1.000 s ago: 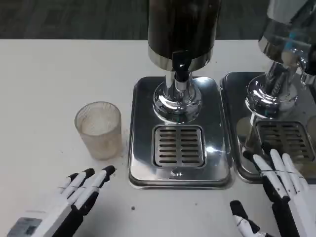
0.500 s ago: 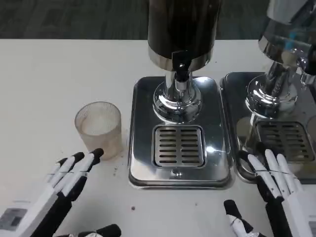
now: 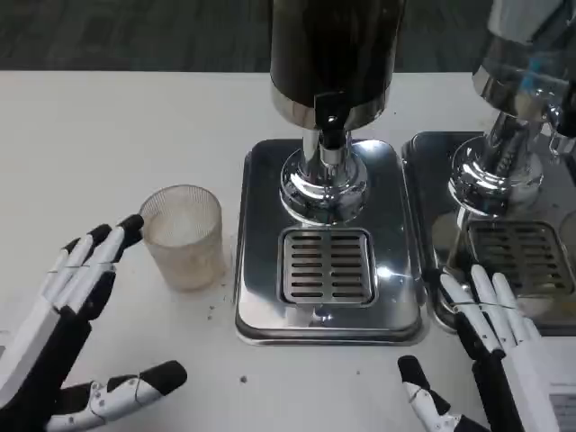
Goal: Grasp the cup under the faucet to collect the drink, then remove the cup.
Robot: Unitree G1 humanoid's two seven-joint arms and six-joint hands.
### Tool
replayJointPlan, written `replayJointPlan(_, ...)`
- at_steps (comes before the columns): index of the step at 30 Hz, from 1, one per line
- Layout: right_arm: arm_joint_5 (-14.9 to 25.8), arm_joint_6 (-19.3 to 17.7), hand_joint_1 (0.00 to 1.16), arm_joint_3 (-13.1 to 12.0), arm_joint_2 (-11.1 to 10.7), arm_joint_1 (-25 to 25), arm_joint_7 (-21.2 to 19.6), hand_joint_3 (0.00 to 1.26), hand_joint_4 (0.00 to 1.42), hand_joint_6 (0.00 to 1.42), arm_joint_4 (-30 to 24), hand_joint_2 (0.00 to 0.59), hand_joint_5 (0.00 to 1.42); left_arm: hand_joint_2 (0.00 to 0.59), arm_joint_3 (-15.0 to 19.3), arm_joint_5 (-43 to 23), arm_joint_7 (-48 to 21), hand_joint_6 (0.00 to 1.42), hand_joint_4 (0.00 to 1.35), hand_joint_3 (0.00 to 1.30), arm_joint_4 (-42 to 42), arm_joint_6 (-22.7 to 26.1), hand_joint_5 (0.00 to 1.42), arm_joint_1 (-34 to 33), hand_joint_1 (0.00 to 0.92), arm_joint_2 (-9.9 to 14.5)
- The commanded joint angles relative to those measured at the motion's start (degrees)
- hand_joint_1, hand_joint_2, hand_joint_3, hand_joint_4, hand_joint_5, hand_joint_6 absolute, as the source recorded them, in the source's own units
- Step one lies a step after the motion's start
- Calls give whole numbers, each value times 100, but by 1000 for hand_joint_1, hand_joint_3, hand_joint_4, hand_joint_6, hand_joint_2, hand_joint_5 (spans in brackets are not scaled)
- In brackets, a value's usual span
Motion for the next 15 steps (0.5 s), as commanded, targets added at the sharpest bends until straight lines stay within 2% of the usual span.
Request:
replayJointPlan(1, 92, -47, 368, 14, 28, -77, -87, 147, 0, 158, 140, 414, 0, 47, 57, -126, 176, 0, 0, 0, 378, -113, 0, -388, 0, 23)
replayJointPlan(9, 361, -280, 367, -111, -241, -92, 45, 155, 11, 171, 225, 414, 0, 37, -55, -267, 226, 1, 0, 0, 707, -145, 0, -827, 1, -84)
replayJointPlan(15, 486, -311, 366, -174, -345, -112, 174, 156, 17, 174, 156, 414, 0, 22, -147, -490, 5, 34, 0, 0, 974, 16, 46, -1111, 44, -61)
